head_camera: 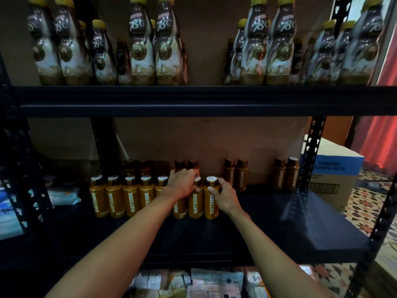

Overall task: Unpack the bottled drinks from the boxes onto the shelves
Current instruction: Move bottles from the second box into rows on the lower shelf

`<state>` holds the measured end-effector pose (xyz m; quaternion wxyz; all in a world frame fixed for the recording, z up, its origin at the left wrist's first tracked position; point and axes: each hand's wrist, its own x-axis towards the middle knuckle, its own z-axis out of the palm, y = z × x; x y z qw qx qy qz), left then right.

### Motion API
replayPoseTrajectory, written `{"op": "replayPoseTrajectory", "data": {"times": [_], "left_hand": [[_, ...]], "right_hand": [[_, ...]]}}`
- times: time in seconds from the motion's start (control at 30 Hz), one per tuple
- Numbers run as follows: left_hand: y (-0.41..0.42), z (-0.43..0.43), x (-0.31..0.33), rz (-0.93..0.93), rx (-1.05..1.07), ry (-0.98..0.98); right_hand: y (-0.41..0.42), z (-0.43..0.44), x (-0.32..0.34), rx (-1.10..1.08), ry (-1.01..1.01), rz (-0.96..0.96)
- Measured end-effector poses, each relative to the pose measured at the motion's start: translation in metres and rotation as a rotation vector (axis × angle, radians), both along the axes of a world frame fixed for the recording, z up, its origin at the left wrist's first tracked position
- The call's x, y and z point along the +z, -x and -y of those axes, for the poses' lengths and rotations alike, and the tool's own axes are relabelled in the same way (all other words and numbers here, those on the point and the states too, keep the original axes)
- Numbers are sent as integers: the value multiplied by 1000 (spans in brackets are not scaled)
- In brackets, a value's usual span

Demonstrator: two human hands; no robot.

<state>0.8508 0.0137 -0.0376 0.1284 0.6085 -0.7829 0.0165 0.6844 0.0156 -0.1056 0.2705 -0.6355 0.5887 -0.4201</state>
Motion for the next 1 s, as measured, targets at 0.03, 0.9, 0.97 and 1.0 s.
{"op": "replayPoseTrajectory", "data": {"times": [0.03, 0.9, 0.97, 1.0], "left_hand": [[0, 0, 0, 7, 1, 2], [2, -10, -13, -24, -3, 7], [0, -14, -21, -20, -17, 48], [-1, -17, -25, -32, -20, 79]], "right_hand": [[0, 1, -1, 2, -2, 1], [-2, -4, -4, 27, -20, 63], [-1, -10, -8, 20, -8, 115], [0, -13, -10, 12, 9, 137]]}}
